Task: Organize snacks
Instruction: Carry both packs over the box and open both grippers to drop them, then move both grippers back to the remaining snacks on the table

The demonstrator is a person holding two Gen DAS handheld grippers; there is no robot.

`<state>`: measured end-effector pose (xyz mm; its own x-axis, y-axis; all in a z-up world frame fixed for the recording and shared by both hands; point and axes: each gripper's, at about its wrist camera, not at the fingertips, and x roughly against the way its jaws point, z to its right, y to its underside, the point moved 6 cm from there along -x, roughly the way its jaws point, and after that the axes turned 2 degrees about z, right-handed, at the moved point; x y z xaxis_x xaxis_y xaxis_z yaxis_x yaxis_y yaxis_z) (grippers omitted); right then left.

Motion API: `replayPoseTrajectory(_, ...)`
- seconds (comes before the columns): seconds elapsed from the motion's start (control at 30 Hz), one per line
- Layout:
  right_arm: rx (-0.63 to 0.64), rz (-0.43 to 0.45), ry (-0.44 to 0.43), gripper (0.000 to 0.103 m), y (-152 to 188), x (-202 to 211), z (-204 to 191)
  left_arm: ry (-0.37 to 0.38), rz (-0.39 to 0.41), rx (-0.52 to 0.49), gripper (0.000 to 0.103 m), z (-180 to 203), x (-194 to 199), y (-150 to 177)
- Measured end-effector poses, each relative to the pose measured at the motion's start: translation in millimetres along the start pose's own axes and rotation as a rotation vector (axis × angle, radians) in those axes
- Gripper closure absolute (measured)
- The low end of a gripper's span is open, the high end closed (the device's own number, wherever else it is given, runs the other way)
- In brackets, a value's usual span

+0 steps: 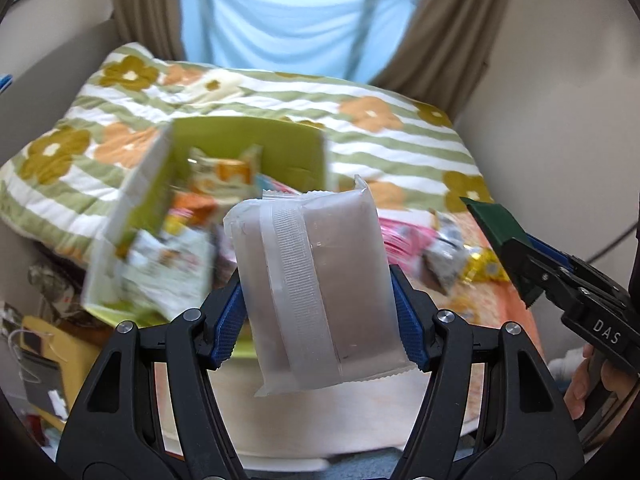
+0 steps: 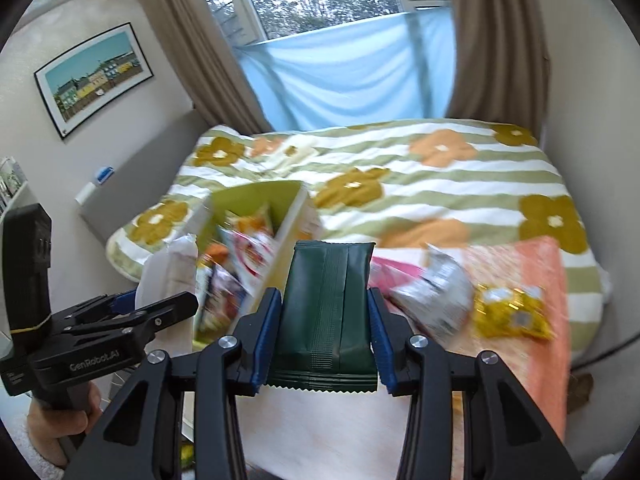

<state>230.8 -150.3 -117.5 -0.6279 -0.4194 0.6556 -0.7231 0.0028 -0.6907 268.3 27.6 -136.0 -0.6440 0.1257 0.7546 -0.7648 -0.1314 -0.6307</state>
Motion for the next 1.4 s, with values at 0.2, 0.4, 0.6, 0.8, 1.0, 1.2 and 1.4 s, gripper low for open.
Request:
replayPoseTrajectory(0.2,0.016,-0.014,-0.035,0.064,-18.4,-46.1,-58.3,-0.01,-0.026,0.001,0.04,-73.5,-17.1,-27.0)
replayPoseTrajectory(0.4,-0.002,-0.055,-0.028,0.064,-21.8,-85.1,-101.7,0.015,-0.118,-0.023,0.04,-123.6,-51.1,-38.0)
replayPoseTrajectory(0.6,-0.054,-0.106,-0.006,0.064,-16.5,-112.8,-124.5,0.042,-0.14,-0.057,0.0,-144.1,-73.0,-48.0)
replayPoseTrajectory(0.8,-0.019,-0.162,-0.02,0.064,-5.5,-128.5,-134.0,0.068,-0.184,0.037,0.0,-167.0,-79.0,-34.4)
replayPoseTrajectory(1.0,0.037,-0.205,-0.063,0.064,6.2,-145.0,-137.1,0.022,-0.145,0.063,0.0,-168.7,-62.8,-28.0)
replayPoseTrajectory(1.2,0.082,-0.202,-0.114,0.063,6.2,-150.0,-145.8,-0.033,-0.104,0.092,0.0,-174.3,-54.2,-25.6)
replayPoseTrajectory(1.4,0.085,-0.223,-0.046,0.005,16.8,-156.7,-139.2,-0.091,-0.08,0.085,0.0,-183.3,-47.4,-19.8)
